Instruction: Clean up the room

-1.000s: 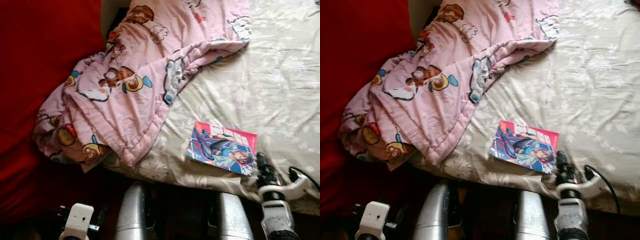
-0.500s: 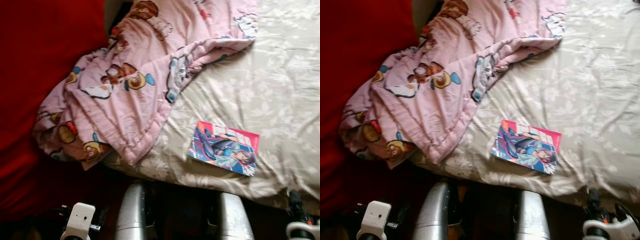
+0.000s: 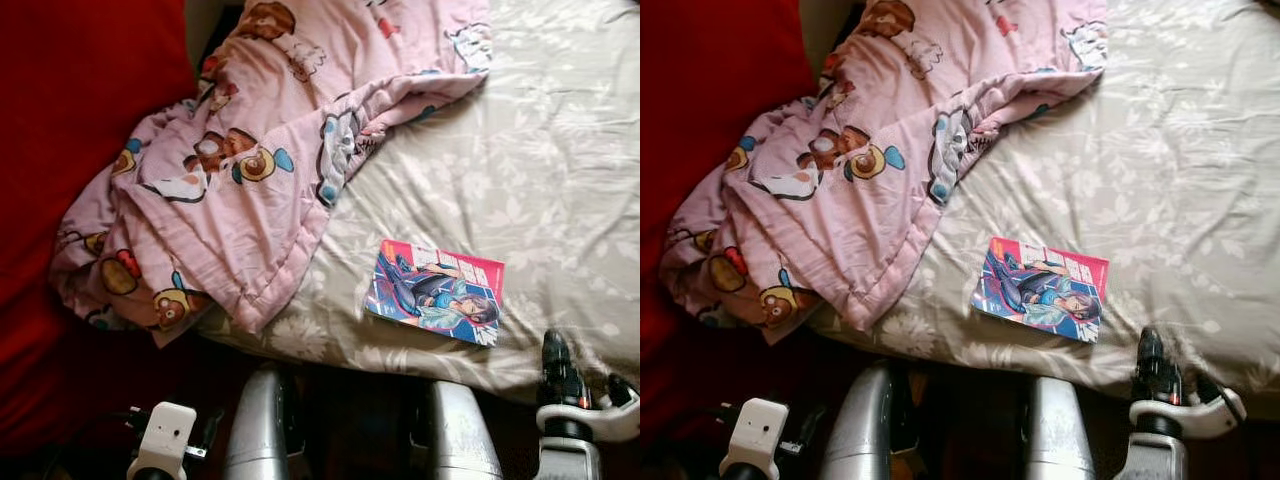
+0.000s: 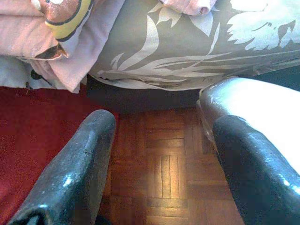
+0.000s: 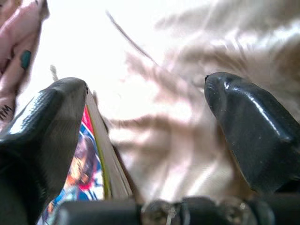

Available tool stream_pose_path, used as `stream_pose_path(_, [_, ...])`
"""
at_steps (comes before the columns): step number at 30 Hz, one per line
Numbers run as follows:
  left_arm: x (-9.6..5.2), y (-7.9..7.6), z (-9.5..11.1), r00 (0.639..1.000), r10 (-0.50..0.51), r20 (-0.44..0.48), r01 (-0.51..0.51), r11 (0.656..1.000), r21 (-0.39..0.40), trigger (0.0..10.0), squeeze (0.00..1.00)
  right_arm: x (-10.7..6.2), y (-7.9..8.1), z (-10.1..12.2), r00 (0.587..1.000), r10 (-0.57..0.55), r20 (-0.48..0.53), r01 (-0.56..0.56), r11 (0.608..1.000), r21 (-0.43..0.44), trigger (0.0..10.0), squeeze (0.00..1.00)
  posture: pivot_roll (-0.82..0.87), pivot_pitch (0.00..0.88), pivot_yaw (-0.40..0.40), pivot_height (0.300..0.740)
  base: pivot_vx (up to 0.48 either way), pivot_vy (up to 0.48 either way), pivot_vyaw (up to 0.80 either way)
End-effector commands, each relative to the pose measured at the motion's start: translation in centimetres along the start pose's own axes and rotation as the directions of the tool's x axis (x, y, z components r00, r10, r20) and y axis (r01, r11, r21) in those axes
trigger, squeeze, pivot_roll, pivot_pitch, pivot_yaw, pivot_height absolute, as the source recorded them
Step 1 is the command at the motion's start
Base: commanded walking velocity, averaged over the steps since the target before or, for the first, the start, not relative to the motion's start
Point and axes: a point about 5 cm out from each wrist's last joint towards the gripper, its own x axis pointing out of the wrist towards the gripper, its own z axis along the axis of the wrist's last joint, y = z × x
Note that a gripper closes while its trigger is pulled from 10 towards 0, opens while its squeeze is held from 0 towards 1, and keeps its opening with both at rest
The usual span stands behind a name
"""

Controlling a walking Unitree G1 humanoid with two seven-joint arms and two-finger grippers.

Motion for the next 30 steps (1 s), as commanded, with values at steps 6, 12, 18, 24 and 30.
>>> stream_pose_path(6, [-0.9,-0.2,-1.1,0.999,0.002,-0.052,-0.002,1.0,0.015,10.0,0.0,1.8,4.2,-1.1,0.986,0.158,-0.047,-0.152,0.983,0.106,10.0,0.0,0.13,0.341,0.146,0.583,0.0,0.0,0.0])
stream_pose_path(12, [-1.2,-0.1,-1.2,0.998,0.004,-0.056,-0.003,1.0,0.017,10.0,0.0,2.7,5.2,-3.9,0.967,0.197,-0.162,-0.175,0.974,0.143,10.0,0.0,0.14,0.349,0.145,0.583,0.0,0.0,0.0])
stream_pose_path(18, [-1.7,0.2,-1.4,0.998,0.011,-0.065,-0.009,1.0,0.023,10.0,0.0,2.9,5.4,-4.8,0.963,0.197,-0.183,-0.163,0.97,0.182,10.0,0.0,0.16,0.36,0.15,0.583,0.0,0.0,0.0])
stream_pose_path(24, [-1.9,0.5,-1.6,0.997,0.012,-0.074,-0.01,0.999,0.032,10.0,0.0,2.6,4.3,-4.9,0.97,0.161,-0.184,-0.126,0.974,0.188,10.0,0.0,0.16,0.368,0.153,0.583,0.0,0.0,0.0])
stream_pose_path(30, [-1.8,0.7,-1.9,0.996,0.013,-0.083,-0.01,0.999,0.038,10.0,0.0,2.1,3.0,-4.5,0.977,0.13,-0.167,-0.097,0.977,0.19,10.0,0.0,0.16,0.369,0.155,0.583,0.0,0.0,0.0])
